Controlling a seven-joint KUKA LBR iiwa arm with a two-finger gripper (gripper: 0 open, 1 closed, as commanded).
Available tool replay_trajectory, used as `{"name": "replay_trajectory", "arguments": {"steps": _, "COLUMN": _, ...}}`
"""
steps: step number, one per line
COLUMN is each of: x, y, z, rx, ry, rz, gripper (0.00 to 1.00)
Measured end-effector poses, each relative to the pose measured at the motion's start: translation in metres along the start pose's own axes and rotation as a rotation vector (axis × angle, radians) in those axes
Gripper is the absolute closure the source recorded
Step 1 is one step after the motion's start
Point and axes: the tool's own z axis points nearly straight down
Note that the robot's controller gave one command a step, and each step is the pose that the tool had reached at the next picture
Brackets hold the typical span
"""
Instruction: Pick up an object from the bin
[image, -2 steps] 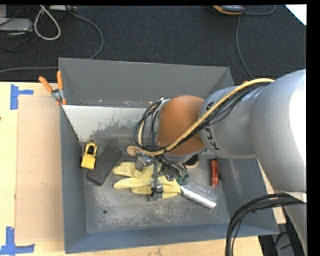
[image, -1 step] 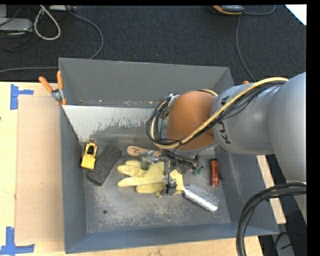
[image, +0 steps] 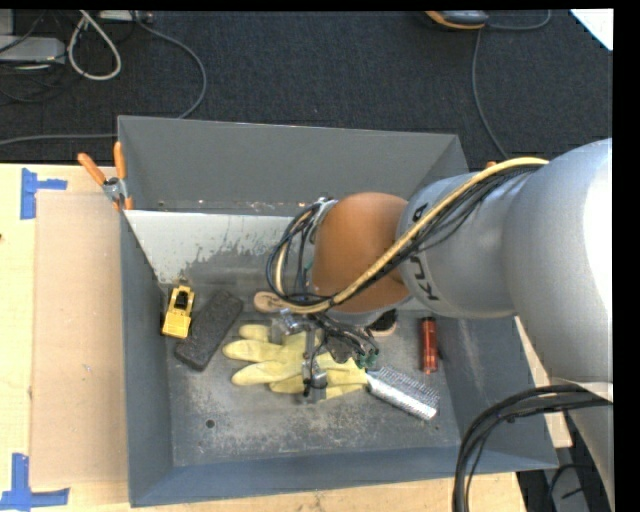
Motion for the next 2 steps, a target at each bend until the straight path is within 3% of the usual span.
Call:
{"name": "replay_trajectory", "arguments": {"steps": 1, "x": 0.004, "y": -0.002, "z": -0.015, "rx": -0.002, "ry": 0.010, "rz": -0.015, "gripper": 0.00}}
{"name": "replay_trajectory", "arguments": {"steps": 2, "x": -0.002, "y": -0.006, "z": -0.048, "rx": 0.001, "ry": -0.002, "rz": -0.007, "gripper": 0.00}}
